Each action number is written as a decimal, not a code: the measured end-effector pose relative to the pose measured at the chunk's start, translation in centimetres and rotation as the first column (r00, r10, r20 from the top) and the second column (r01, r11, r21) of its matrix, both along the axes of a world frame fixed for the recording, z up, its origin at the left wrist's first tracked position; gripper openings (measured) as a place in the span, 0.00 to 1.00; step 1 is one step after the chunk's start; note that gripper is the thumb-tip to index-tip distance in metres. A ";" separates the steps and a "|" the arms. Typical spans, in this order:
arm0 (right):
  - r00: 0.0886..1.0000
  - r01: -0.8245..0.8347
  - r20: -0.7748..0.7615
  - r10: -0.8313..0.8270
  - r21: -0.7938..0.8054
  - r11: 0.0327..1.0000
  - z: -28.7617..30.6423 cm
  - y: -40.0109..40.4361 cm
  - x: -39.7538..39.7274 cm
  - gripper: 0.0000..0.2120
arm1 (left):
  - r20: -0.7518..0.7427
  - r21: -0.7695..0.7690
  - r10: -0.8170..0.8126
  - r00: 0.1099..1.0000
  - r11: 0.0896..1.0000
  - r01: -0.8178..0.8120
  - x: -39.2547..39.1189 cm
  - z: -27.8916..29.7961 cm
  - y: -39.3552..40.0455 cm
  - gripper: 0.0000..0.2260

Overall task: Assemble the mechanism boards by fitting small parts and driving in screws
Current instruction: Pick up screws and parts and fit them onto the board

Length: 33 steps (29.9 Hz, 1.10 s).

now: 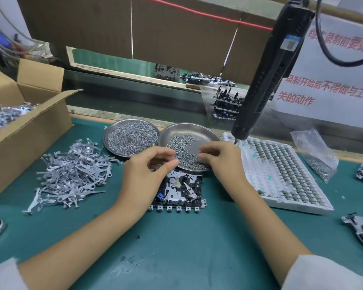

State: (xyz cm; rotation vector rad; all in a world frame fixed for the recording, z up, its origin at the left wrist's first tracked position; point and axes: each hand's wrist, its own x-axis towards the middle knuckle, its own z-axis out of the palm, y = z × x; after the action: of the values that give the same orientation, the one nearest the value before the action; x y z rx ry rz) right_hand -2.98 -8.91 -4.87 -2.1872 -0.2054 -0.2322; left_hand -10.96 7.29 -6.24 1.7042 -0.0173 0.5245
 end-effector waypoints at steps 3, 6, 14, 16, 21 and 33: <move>1.000 0.012 0.024 -0.015 0.142 0.990 -0.2 -0.1 -0.5 0.07 | 0.013 -0.006 -0.002 1.000 1.000 0.002 0.0 -0.1 -0.1 0.09; 1.000 -0.016 0.009 0.014 0.321 0.947 -0.1 0.0 -1.0 0.09 | 0.025 0.005 0.000 1.000 1.000 0.000 0.0 -0.3 -0.1 0.08; 0.953 -0.175 -0.054 0.298 0.704 0.688 0.8 0.6 -3.3 0.12 | 0.106 -0.025 -0.045 0.993 0.999 0.048 -0.1 -0.6 -0.4 0.10; 0.920 -0.172 -0.092 0.381 0.777 0.605 0.8 0.9 -3.5 0.12 | 0.127 -0.036 -0.053 0.991 0.998 0.058 -0.1 -0.6 -0.4 0.10; 0.855 -0.122 -0.202 0.477 0.816 0.564 0.8 1.4 -4.0 0.06 | 0.161 -0.068 -0.067 0.985 0.995 0.079 -0.1 -0.6 -0.4 0.12; 0.841 -0.076 -0.243 0.483 0.831 0.551 0.9 1.8 -4.5 0.03 | 0.208 -0.047 -0.027 0.978 0.998 0.038 -0.3 -0.4 -0.5 0.12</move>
State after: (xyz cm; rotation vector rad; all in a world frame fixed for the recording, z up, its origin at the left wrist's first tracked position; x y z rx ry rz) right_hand -7.48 -7.09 -3.99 -1.1974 -0.1526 0.3405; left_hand -11.28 6.81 -6.67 1.5909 -0.1807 0.6712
